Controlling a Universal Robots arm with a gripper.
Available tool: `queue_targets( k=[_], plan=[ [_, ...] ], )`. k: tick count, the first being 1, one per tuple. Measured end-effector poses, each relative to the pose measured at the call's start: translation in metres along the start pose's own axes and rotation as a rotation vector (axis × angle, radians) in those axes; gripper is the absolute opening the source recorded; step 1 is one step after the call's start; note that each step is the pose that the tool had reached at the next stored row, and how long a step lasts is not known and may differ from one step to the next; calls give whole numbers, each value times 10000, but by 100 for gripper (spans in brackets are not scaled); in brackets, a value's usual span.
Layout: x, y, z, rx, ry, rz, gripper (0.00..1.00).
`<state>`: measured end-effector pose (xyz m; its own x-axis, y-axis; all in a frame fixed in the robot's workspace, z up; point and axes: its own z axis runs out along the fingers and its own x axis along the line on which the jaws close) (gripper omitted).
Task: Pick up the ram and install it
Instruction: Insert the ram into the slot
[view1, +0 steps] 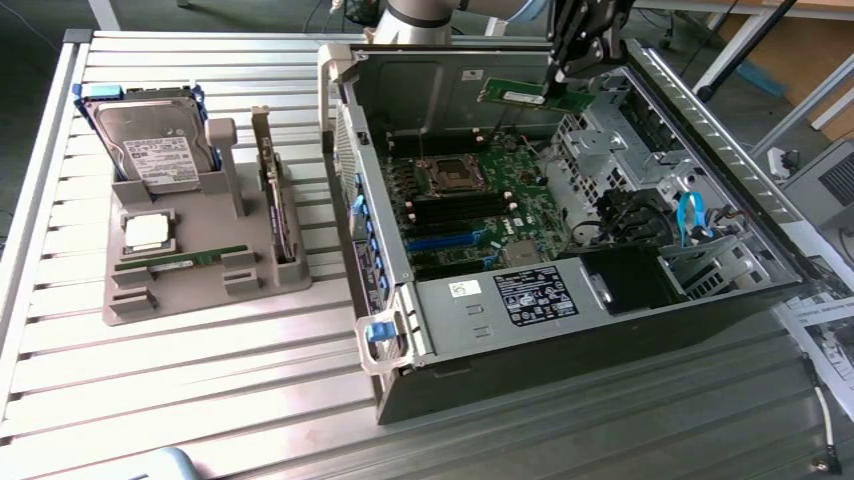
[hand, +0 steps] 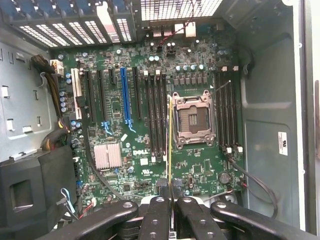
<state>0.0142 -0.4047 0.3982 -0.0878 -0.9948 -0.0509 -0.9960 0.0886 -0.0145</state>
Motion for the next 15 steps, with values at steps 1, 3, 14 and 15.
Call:
queue_targets(
  k=[1,3,14,15],
  plan=[
    [0,0,3,0,-1,0,13],
    [0,1,8,0,-1,0,13],
    [2,2,39,0,-1,-1,13],
    [2,2,42,0,-1,0,13]
  ],
)
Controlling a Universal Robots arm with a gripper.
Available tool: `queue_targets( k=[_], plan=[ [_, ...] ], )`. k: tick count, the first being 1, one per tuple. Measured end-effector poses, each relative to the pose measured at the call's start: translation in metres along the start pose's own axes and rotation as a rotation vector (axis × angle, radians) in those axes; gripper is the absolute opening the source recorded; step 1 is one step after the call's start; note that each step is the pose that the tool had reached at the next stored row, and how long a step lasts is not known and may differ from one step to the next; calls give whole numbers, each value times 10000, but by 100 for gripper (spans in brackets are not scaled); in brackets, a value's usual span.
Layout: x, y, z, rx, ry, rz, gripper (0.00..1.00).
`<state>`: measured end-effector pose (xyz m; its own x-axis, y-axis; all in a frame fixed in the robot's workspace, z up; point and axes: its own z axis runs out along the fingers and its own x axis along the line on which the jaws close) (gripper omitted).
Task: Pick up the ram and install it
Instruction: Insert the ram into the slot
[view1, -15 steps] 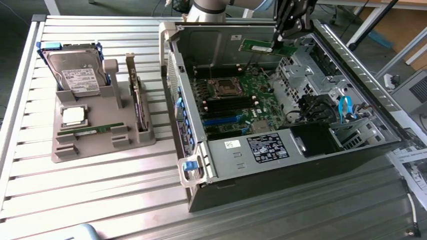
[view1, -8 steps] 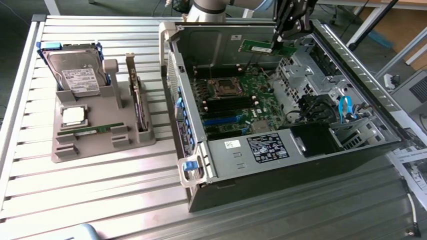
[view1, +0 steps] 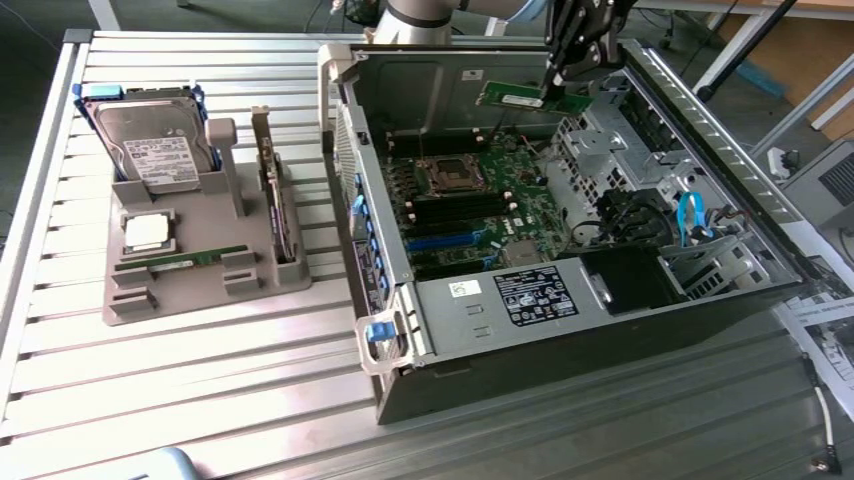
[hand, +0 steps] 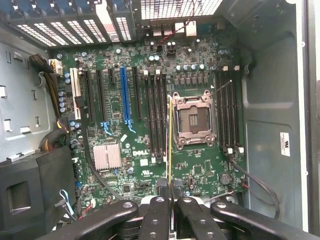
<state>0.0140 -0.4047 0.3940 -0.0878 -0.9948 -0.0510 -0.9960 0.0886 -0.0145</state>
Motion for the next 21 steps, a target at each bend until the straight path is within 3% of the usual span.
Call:
queue_targets(
  k=[21],
  plan=[
    [3,5,57,0,0,0,13]
  ],
)
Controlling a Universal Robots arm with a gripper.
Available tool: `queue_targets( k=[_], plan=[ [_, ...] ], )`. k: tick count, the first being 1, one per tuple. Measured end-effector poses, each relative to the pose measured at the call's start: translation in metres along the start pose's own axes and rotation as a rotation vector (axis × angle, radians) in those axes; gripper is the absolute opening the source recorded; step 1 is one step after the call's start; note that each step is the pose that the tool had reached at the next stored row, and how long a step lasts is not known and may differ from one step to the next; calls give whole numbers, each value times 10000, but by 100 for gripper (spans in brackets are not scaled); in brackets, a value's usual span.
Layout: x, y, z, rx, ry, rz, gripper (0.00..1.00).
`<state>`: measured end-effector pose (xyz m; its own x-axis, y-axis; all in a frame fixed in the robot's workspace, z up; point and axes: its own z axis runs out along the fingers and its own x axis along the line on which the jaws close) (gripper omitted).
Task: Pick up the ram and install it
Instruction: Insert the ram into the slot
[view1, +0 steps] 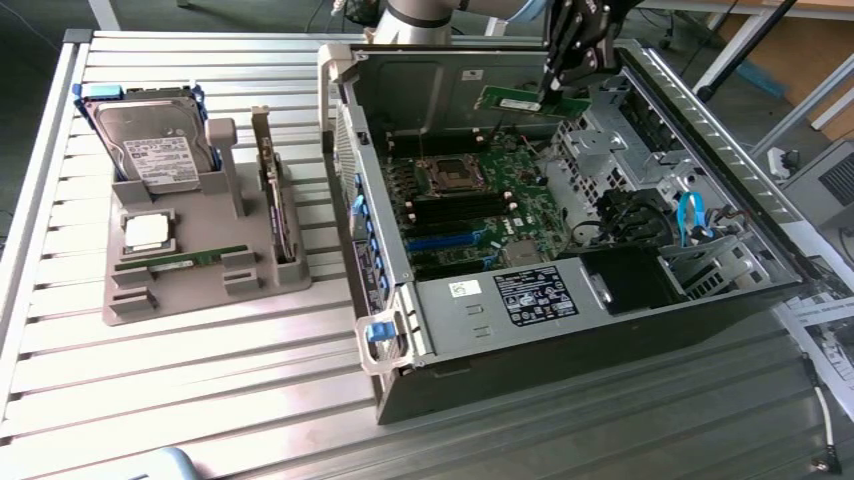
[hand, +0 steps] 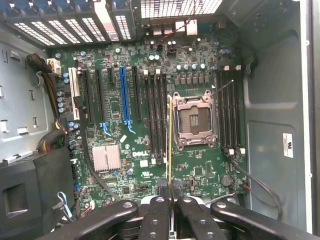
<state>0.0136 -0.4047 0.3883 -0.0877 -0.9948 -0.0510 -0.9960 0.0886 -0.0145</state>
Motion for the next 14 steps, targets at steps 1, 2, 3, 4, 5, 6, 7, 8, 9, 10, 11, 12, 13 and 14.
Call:
queue_targets(
  k=[1,2,3,4,5,6,7,8,9,10,11,12,13,14],
  plan=[
    [0,0,2,0,0,0,13],
    [0,1,5,0,0,0,13],
    [0,1,8,0,1,0,13],
    [1,1,11,0,1,0,13],
    [1,1,13,0,1,1,13],
    [1,2,16,0,1,0,13],
    [1,2,18,0,1,1,13],
    [1,2,20,0,0,0,13],
    [1,2,24,0,0,0,13],
    [2,2,27,0,1,0,13],
    [2,3,30,0,0,0,13],
    [2,3,32,0,0,0,13],
    [2,3,34,0,1,0,13],
    [2,3,38,0,1,0,13]
  ],
)
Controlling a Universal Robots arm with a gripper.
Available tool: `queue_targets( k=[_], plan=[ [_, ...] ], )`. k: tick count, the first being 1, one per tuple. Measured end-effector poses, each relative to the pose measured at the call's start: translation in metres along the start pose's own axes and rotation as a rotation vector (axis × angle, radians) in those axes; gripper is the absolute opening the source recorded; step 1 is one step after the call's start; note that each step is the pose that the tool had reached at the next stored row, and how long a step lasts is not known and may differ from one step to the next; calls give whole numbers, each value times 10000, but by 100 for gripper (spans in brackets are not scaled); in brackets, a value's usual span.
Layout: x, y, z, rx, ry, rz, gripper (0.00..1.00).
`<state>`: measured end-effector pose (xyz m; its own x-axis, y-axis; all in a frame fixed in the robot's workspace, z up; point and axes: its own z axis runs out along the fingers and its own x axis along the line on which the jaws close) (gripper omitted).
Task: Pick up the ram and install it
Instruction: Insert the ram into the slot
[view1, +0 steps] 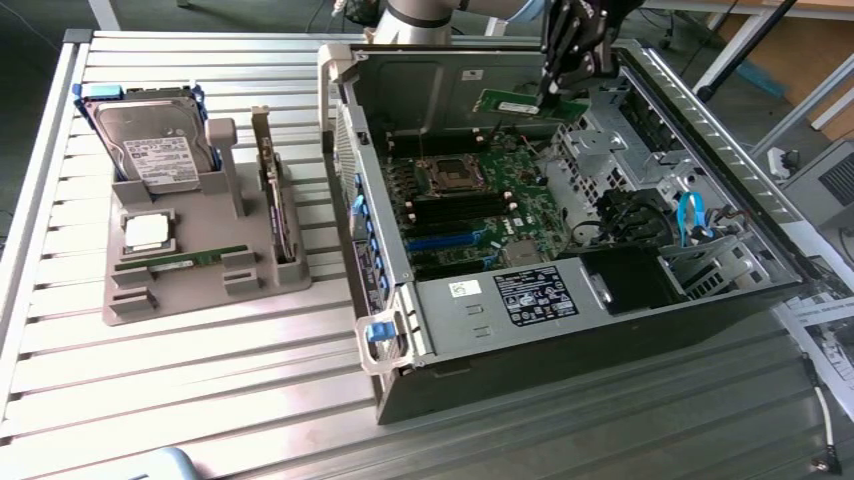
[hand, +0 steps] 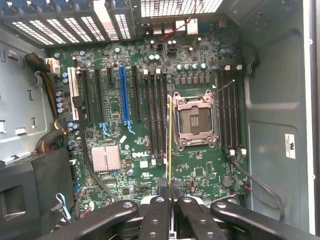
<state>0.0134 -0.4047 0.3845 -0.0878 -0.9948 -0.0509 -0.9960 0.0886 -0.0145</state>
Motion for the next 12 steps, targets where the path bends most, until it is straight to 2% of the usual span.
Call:
queue_targets(
  k=[12],
  plan=[
    [2,2,35,0,-1,-1,13]
  ],
)
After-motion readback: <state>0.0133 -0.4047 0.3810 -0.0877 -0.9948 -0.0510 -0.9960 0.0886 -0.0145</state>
